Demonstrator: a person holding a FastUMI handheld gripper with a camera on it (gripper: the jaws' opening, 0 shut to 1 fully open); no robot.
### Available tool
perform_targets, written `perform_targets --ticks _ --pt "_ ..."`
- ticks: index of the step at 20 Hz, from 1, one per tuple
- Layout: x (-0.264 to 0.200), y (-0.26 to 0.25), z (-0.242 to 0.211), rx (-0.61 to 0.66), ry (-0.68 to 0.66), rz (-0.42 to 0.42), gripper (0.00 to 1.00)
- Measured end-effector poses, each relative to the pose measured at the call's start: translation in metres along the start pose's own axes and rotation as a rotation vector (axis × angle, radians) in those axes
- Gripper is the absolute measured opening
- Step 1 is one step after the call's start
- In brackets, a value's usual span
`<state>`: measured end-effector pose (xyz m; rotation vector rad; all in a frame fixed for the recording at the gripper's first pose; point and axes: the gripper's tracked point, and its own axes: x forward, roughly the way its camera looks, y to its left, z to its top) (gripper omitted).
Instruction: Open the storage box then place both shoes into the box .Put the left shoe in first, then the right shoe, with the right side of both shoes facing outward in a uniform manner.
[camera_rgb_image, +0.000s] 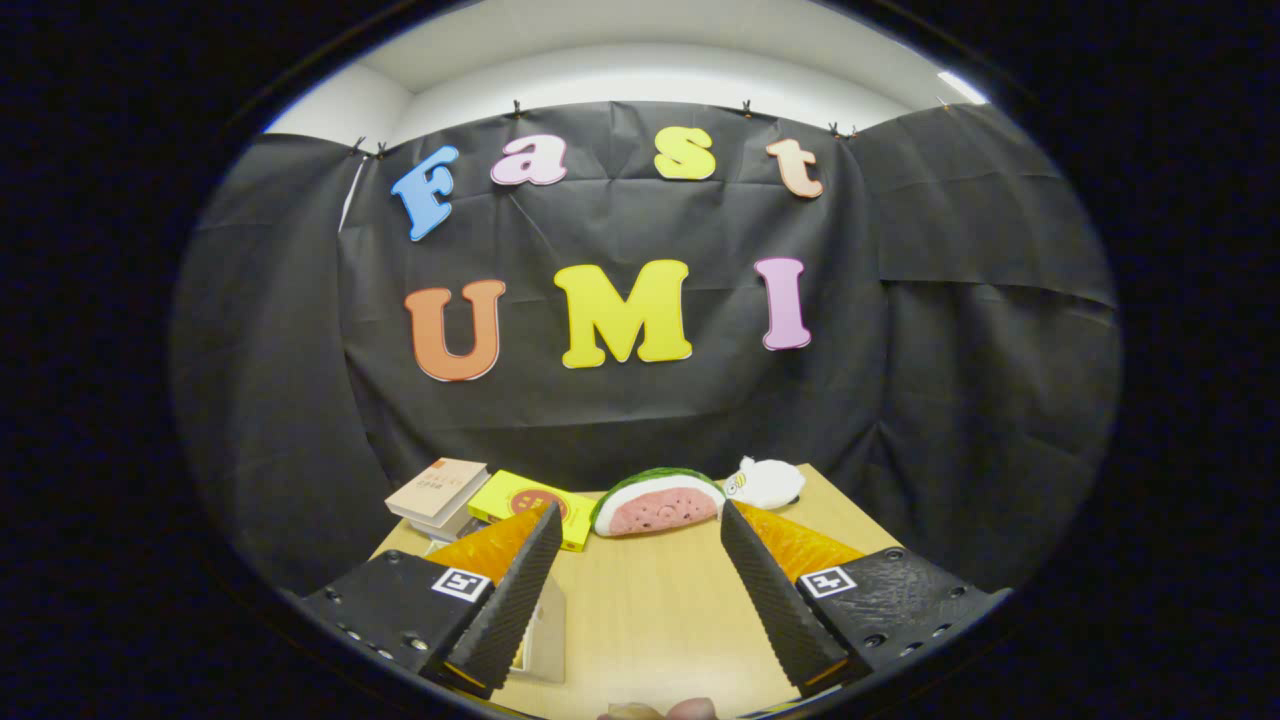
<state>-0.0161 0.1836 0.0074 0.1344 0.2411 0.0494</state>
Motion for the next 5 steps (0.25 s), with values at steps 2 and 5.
perform_targets --ticks 2,5 --pt "-0.0038 -0.0029 -0.0026 0.006 0.005 -0.002 0.96" --pt "-0.0039 -0.0037 -0.0079 0.016 0.009 -0.002 0.96"
